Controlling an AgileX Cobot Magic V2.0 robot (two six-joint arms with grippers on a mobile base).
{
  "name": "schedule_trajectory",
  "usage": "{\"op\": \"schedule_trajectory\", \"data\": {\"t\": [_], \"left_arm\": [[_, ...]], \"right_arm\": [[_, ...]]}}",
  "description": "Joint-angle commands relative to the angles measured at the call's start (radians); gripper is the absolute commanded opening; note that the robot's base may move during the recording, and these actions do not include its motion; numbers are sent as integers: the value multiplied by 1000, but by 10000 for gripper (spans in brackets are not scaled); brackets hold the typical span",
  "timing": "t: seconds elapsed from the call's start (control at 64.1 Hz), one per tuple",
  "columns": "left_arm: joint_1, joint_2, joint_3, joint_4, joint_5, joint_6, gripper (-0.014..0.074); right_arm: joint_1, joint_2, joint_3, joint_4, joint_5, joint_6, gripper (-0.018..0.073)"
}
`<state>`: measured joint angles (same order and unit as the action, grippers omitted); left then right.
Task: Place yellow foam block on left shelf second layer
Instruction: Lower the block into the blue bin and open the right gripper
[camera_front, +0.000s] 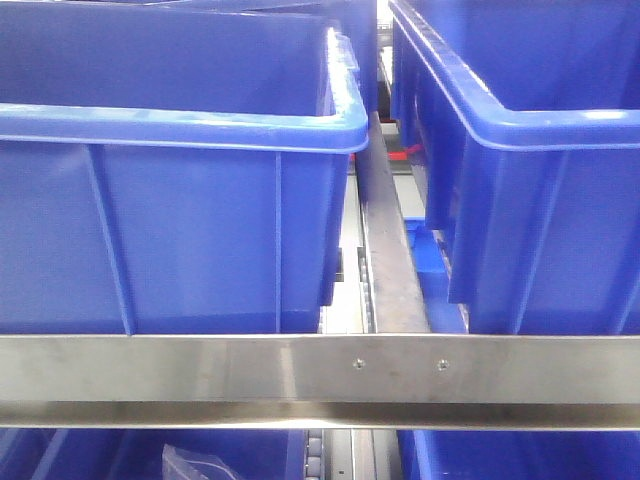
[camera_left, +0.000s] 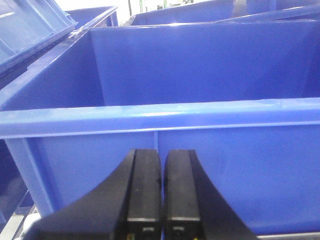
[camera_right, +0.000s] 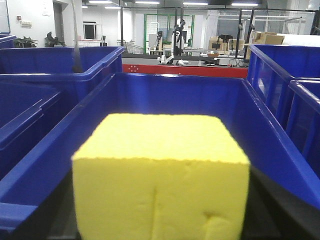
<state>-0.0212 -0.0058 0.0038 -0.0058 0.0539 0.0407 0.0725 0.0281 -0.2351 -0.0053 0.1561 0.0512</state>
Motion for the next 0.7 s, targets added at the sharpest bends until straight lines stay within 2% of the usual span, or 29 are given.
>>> {"op": "schedule_trajectory", "data": {"t": [0.0, 0.234, 0.374, 0.468, 0.686], "left_arm": [[-6, -17, 26, -5, -83, -4, 124], [-6, -17, 26, -5, -83, -4, 124], [-6, -17, 26, -5, -83, -4, 124], [-6, -17, 26, -5, -83, -4, 124], [-6, -17, 26, -5, -83, -4, 124]], "right_arm": [[-6, 13, -27, -9, -93, -5, 452], [-6, 13, -30, -9, -96, -5, 452], [-6, 51, -76, -10, -28, -5, 452], [-6, 129, -125, -10, 18, -5, 452], [-6, 401, -232, -10, -4, -5, 452]]}}
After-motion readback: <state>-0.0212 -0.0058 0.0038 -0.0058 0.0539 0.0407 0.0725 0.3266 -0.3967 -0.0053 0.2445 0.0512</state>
